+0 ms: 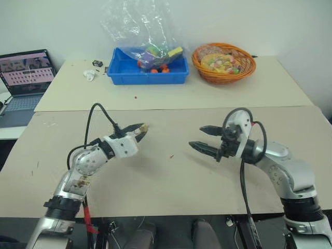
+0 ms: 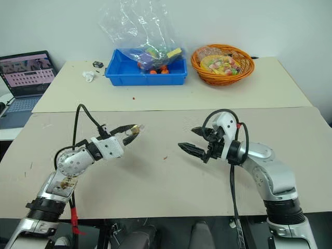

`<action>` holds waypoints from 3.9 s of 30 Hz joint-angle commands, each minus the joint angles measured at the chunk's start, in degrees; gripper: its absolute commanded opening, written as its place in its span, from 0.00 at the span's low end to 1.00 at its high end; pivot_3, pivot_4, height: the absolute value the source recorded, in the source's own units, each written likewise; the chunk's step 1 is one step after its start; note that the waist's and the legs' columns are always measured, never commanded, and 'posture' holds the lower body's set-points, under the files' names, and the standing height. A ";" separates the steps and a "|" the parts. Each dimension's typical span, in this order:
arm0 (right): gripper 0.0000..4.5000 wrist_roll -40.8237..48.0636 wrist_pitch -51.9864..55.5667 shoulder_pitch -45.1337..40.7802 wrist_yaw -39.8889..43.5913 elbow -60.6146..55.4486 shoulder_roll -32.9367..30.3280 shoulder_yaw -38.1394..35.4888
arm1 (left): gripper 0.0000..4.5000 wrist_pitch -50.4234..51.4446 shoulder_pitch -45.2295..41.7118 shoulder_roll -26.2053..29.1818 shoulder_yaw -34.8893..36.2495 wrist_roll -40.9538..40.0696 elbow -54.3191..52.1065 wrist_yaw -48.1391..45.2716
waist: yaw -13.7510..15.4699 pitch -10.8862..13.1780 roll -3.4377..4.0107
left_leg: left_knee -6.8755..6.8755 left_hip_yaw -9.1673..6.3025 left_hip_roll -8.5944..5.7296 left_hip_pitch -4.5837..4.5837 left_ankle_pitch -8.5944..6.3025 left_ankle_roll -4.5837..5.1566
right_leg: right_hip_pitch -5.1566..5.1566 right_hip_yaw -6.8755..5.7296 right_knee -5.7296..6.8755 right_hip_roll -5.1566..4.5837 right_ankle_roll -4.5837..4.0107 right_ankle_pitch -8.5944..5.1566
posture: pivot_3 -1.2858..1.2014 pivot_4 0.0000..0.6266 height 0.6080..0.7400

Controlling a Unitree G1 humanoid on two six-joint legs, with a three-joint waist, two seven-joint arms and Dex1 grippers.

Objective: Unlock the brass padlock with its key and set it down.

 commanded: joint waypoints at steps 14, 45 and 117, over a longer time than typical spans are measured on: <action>1.00 12.45 11.73 -11.06 17.94 8.22 -2.76 2.45 | 0.18 -11.25 -0.72 -0.70 -4.51 1.13 -2.26 1.80 | -0.09 0.00 0.00 | 0.03 0.05 0.04 0.00 -0.01 0.02 | 0.02 0.00 0.00 0.08 -0.01 0.07 | 0.52 0.24 1.00; 0.16 8.09 16.68 -21.59 20.67 15.89 0.97 5.39 | 0.18 -14.64 -3.95 1.69 -6.50 3.44 -1.81 0.79 | -0.54 0.00 0.00 | 0.27 0.20 0.02 -0.72 0.02 -0.02 | -0.90 0.12 0.55 0.07 -0.04 0.15 | 0.52 0.24 1.00; 0.52 11.22 21.57 -17.03 17.37 12.36 3.84 2.84 | 0.18 -11.95 -1.51 1.80 -5.68 3.71 -5.25 1.40 | -1.50 -0.01 0.02 | 0.40 0.28 0.01 -0.72 0.02 -0.02 | -0.94 0.23 0.61 0.08 -0.05 0.16 | 0.52 0.24 1.00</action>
